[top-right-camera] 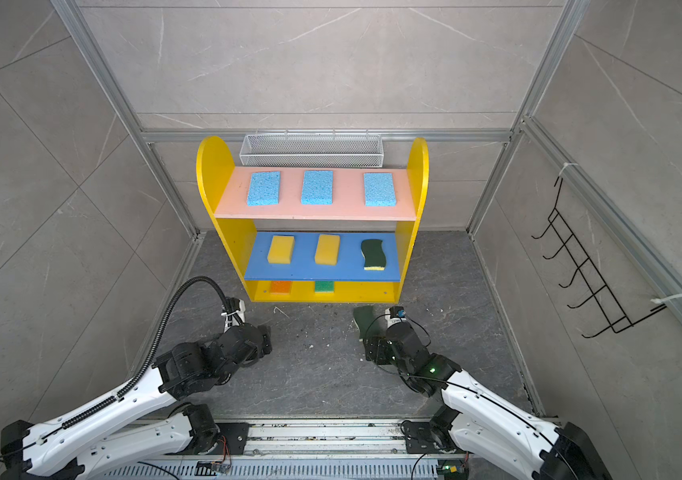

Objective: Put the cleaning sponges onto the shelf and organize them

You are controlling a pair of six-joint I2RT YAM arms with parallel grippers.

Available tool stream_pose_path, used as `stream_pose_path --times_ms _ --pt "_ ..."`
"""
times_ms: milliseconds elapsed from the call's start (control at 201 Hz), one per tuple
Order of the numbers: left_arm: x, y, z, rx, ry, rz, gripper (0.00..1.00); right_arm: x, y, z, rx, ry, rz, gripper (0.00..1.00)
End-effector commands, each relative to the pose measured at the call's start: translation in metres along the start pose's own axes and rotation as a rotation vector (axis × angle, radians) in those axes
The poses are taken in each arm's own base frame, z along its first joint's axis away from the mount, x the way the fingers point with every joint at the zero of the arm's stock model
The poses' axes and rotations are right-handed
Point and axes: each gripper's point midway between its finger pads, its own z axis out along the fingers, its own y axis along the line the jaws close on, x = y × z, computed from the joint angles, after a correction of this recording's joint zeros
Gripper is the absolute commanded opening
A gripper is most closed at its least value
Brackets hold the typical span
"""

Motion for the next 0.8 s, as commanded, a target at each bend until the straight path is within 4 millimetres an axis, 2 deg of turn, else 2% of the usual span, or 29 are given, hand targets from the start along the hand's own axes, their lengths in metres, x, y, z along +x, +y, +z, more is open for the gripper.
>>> stream_pose_path --times_ms 0,344,543,792 --pt "-0.001 0.011 0.000 -0.045 -0.026 0.001 0.81 -0.009 0.003 0.015 -0.004 -0.033 -0.040 0.85" --pt "0.001 0.019 0.002 -0.089 -0.022 0.019 0.82 -0.007 -0.006 0.047 0.047 0.004 -0.048 0.87" --pt "0.002 0.021 0.004 -0.093 -0.034 0.007 0.82 -0.007 -0.009 0.058 0.068 0.023 -0.065 0.88" --pt "0.004 0.021 0.007 -0.105 -0.030 0.013 0.83 -0.011 -0.004 0.064 0.055 0.026 -0.110 0.87"
